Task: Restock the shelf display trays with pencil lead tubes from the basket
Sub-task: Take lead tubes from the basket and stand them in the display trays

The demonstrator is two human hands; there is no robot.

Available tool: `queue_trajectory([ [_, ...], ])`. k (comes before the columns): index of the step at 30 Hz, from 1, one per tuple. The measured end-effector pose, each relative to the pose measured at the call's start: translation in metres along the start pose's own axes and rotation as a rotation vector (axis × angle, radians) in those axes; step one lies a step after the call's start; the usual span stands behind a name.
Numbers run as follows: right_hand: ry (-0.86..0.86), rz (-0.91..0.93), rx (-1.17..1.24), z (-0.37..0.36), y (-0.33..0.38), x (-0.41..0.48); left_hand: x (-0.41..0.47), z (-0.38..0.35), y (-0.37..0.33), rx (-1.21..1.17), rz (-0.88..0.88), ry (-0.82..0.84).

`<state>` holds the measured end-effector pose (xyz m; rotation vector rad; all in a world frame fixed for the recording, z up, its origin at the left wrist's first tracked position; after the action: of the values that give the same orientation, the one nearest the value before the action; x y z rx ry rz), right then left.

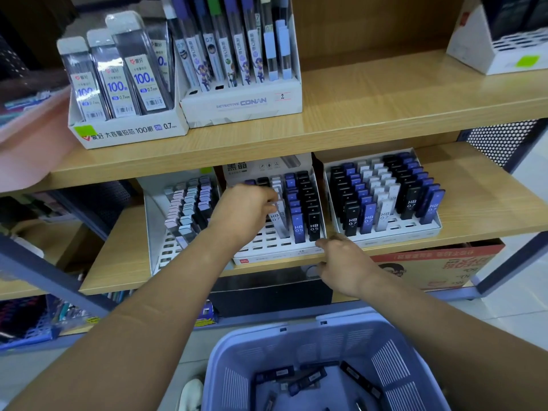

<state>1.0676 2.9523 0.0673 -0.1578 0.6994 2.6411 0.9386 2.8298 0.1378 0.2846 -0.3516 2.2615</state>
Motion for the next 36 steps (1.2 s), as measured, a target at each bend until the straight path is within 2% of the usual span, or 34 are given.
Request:
queue_trajectory([
  [5,-0.006,-0.006,0.016,-0.002,0.001,-0.002,-0.006,-0.016,-0.005,-0.041,-0.055,0.06],
  [10,-0.01,0.008,0.02,-0.001,0.001,-0.003,-0.008,-0.025,0.004,-0.162,0.116,0.023],
  [12,-0.005,0.016,0.02,0.0,0.0,-0.004,-0.007,-0.026,0.005,-0.159,0.106,0.013],
  [15,0.001,0.028,0.019,0.0,-0.001,-0.003,-0.007,-0.027,0.004,-0.074,0.045,0.002],
  [18,0.014,0.034,0.011,0.0,-0.002,-0.001,-0.013,-0.038,-0.001,0.115,-0.055,0.108],
  [22,0.057,0.057,-0.016,0.0,-0.004,-0.001,-0.017,-0.045,-0.004,0.233,-0.054,0.145],
  [26,0.052,0.107,-0.033,0.009,-0.007,-0.01,-0.022,-0.038,-0.005,0.125,-0.078,0.118],
  [31,-0.006,0.154,-0.019,0.02,-0.024,-0.041,-0.063,-0.022,-0.025,-0.059,-0.219,-0.033],
  [33,0.06,0.138,-0.017,0.01,-0.038,-0.063,-0.093,-0.031,-0.028,-0.086,-0.303,0.023],
  [36,0.226,0.076,-0.119,-0.033,-0.073,-0.091,-0.15,-0.072,-0.026,-0.029,-0.396,0.248],
])
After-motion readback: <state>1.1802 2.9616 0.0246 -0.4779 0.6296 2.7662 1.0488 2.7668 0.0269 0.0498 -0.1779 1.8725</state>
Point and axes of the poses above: each hand's wrist, its own x-axis towards the middle knuckle, its own z-axis out of the back of the hand, y = z × x, the point moved 3 cm from there along x, towards the middle knuckle, and after that the axes turned 5 degrees about -y, right-handed, at the moved point
